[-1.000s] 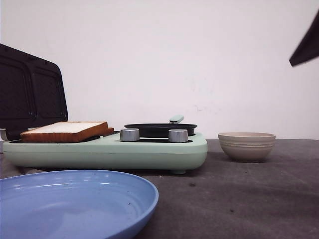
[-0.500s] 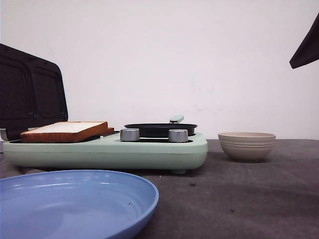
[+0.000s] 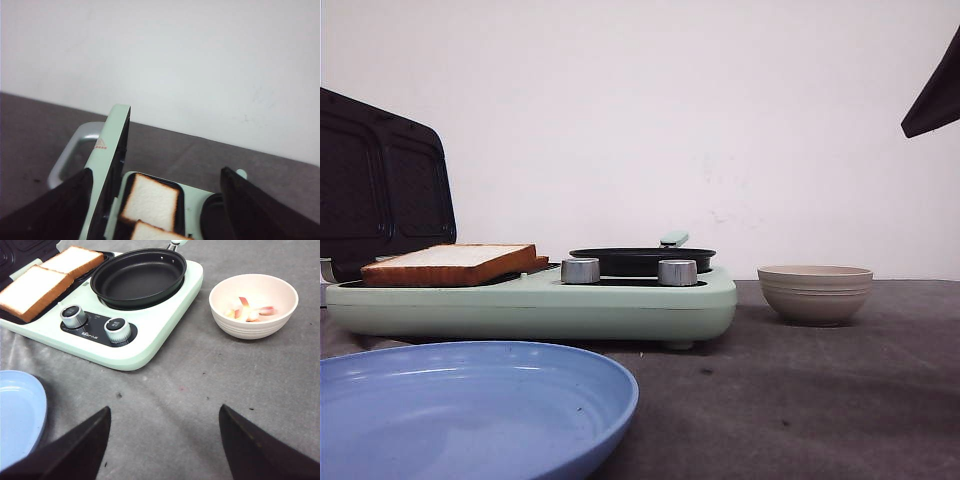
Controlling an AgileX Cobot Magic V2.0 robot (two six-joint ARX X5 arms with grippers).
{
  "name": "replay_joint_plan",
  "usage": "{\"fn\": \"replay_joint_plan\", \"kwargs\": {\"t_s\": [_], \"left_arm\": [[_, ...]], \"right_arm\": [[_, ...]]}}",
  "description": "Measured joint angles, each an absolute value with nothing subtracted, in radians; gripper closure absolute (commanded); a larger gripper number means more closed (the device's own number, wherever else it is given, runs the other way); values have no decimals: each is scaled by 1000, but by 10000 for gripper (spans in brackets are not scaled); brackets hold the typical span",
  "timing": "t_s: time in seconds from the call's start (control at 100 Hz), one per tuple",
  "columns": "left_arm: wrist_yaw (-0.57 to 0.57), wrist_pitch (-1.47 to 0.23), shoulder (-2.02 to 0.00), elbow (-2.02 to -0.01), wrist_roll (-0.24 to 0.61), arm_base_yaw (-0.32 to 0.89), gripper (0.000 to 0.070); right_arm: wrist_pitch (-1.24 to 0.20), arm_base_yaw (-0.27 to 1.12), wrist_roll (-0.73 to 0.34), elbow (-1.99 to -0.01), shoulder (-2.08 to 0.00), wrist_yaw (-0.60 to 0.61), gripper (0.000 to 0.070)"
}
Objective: Make breakfast with bread and shrimp
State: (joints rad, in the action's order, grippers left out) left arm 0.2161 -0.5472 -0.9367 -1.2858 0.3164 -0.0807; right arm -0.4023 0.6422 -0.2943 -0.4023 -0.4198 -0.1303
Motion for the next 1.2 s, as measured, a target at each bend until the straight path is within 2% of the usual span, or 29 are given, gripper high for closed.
{"fn": "replay_joint_plan", "kwargs": {"t_s": [0.26, 0.38, 0.64, 1.2], "left_arm": [[522, -553, -1146, -1370, 474, -335, 266], [613, -553, -1222, -1370, 540, -419, 266], [674, -550, -1361, -1370, 591, -445, 266], [756, -482, -1554, -1371, 591, -421, 271]], "right_arm": [[-402, 642, -296, -402, -420, -130, 274], [-403, 642, -296, -402, -420, -130, 274], [-403, 642, -296, -402, -420, -131, 274], [-403, 642, -296, -402, -420, -131, 274]]}}
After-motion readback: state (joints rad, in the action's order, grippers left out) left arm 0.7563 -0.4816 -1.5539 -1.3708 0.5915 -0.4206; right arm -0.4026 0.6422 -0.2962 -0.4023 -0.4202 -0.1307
